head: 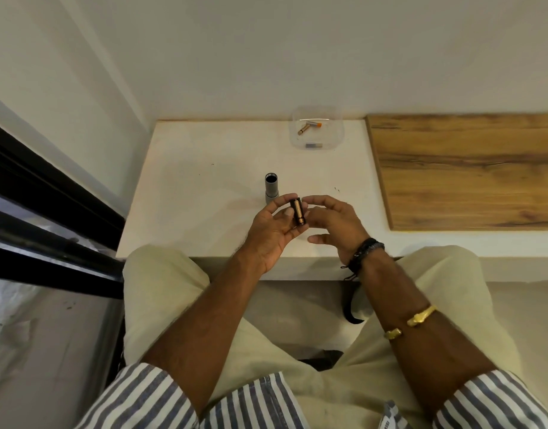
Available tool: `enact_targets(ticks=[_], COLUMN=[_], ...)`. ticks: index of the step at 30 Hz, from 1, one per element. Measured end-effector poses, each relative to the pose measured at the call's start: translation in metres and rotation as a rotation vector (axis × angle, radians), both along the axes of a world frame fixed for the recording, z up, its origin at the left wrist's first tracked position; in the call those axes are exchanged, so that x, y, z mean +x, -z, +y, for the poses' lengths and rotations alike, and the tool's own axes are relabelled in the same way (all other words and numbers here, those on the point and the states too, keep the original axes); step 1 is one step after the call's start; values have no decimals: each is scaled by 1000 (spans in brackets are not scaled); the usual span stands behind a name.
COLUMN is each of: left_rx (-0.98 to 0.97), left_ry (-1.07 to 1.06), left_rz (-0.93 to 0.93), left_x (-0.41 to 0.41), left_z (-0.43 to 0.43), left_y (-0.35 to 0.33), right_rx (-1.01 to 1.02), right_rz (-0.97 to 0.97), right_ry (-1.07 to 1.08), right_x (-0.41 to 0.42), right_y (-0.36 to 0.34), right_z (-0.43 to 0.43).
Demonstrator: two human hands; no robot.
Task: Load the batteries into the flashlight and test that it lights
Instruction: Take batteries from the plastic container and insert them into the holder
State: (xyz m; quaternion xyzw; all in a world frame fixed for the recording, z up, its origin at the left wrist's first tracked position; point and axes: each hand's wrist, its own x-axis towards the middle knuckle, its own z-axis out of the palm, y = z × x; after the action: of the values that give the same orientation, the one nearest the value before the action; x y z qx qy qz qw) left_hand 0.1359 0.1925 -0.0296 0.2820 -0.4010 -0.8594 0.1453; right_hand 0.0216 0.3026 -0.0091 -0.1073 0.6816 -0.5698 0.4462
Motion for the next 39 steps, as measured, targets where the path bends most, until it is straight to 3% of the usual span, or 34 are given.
enact_targets(ticks=[5,9,14,18,21,29,39], left_rx=[0,-19,-95,-140,-132,-138,-182], left_ry=[-31,-19,13,64,79,99,128], left_rz=[-10,-55,-165,-222,-242,-297,-313], left_x=[0,-1,-3,-1,1,3,3], left_z=[-1,-3,-5,-7,-9,-12,-13], left_y=[1,5,11,14,15,13,14], right_rx=[-60,-62,1,100,146,154,114], right_rz=[-153,-111,173,614,793,991,1068], right_ry=[-7,-37,-80,-198,-311,-479,-462], right_x=[0,-2,-3,-5,-5,-8,1], right_y=[-2,0,4,6,3,3,-5], right_z=[1,3,2,5,7,6,6])
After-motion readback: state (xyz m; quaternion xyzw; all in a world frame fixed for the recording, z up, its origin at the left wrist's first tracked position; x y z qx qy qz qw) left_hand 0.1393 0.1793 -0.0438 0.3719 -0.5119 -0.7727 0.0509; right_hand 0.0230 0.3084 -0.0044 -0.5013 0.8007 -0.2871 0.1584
